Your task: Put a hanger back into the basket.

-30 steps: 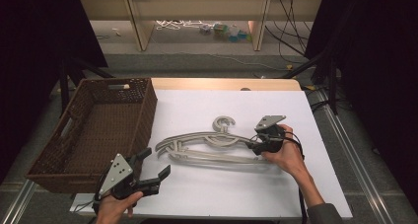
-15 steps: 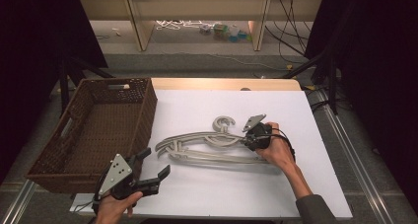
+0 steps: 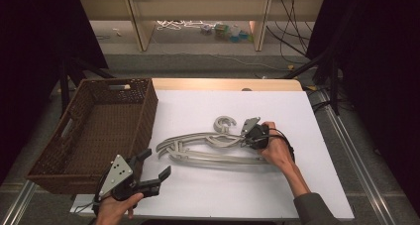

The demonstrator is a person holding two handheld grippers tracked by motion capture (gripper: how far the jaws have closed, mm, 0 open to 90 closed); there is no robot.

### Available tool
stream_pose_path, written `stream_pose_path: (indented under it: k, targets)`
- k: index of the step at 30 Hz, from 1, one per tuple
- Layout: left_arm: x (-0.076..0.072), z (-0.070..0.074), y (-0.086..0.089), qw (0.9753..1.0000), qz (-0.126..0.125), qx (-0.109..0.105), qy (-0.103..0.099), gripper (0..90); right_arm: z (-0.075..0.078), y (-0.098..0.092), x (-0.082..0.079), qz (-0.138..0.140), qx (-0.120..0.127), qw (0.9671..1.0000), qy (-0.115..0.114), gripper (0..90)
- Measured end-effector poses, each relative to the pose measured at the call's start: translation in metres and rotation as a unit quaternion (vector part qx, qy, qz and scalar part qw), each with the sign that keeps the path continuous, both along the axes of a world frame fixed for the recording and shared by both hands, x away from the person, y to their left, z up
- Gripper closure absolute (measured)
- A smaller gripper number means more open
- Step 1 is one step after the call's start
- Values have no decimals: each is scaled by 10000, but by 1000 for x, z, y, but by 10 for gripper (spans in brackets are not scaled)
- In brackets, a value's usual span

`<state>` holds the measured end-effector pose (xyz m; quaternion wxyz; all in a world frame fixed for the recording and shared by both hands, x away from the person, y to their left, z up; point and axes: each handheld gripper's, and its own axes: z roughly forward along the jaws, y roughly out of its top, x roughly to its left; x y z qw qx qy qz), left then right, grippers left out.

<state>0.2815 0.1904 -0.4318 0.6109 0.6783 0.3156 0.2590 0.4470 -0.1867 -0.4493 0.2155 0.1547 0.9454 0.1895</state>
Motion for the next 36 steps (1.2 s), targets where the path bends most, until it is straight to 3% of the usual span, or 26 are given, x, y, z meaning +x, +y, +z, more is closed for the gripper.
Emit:
stream_pose_path:
  k: [1,5,6,8,9,11,18,20,27,28,32,33,35,36]
  targets:
    - [-1,0,1,10000,31,85,41,160,3,0,-1,98,-76,9999,-40,822]
    - [1,0,1,10000,-5,17,-26,160,8,-1,-2,231,-78,9996,-166,822]
    - [-1,0,1,10000,49,59,59,160,10,-3,-1,382,-224,9986,-280,823]
    - [1,0,1,10000,-27,-2,-35,160,13,-3,-2,363,-187,9987,-290,823]
    - [-1,0,1,9999,68,-15,99,159,16,-3,-4,402,-199,9985,-329,823]
    - [-1,0,1,9999,67,-2,95,160,18,-3,-5,440,-209,9981,-371,823]
    - [-1,1,1,9999,68,126,-1,160,38,-1,-13,555,-46,9959,-714,823]
    - [-1,1,0,9999,78,94,10,161,43,-1,-14,655,-89,9936,-921,823]
    - [0,1,0,9998,95,183,32,161,56,-8,-23,659,137,9922,-1045,823]
    - [1,0,-1,9999,91,96,59,161,58,-9,-25,683,153,9916,-1083,823]
    - [3,2,-2,9996,151,230,59,162,68,-11,-34,777,185,9898,-1183,822]
    - [7,1,-4,9990,171,404,67,162,72,-11,-36,824,189,9890,-1210,822]
    - [9,1,-4,9984,186,523,77,163,75,-12,-39,856,198,9879,-1281,822]
    - [13,0,-6,9979,209,578,194,165,80,-14,-46,891,268,9868,-1326,823]
